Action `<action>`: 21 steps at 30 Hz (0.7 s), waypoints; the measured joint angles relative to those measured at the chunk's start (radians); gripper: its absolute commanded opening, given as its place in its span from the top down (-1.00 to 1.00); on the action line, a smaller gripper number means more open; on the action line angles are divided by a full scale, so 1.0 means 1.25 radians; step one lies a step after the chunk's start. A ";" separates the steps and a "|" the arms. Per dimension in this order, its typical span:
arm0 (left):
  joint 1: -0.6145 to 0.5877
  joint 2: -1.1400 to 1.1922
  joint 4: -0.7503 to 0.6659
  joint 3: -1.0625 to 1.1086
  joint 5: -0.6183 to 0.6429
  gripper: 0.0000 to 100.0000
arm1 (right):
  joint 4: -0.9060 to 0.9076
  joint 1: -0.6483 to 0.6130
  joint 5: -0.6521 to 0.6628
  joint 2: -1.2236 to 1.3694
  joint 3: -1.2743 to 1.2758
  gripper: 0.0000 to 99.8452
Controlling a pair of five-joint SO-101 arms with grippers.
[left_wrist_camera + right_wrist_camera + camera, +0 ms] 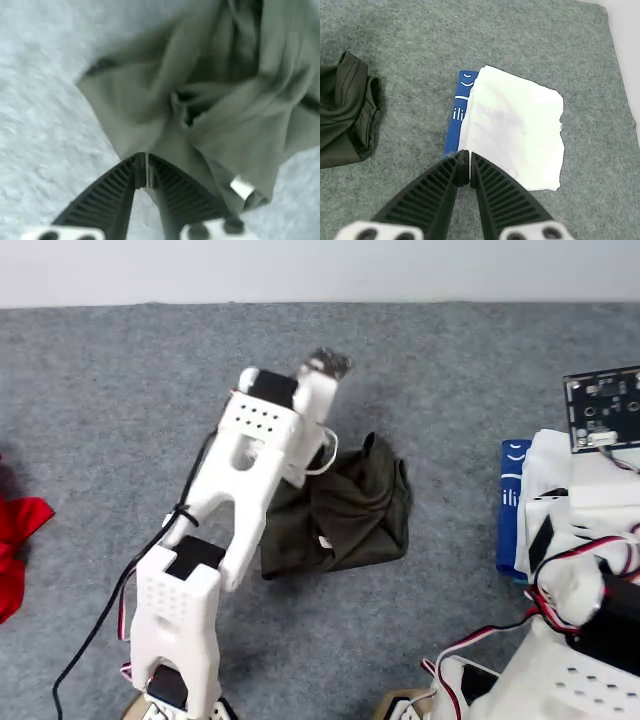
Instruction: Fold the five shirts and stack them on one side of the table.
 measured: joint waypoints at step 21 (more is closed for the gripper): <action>0.260 0.000 0.000 0.016 -0.011 0.97 | 0.000 0.000 0.000 0.000 0.001 0.98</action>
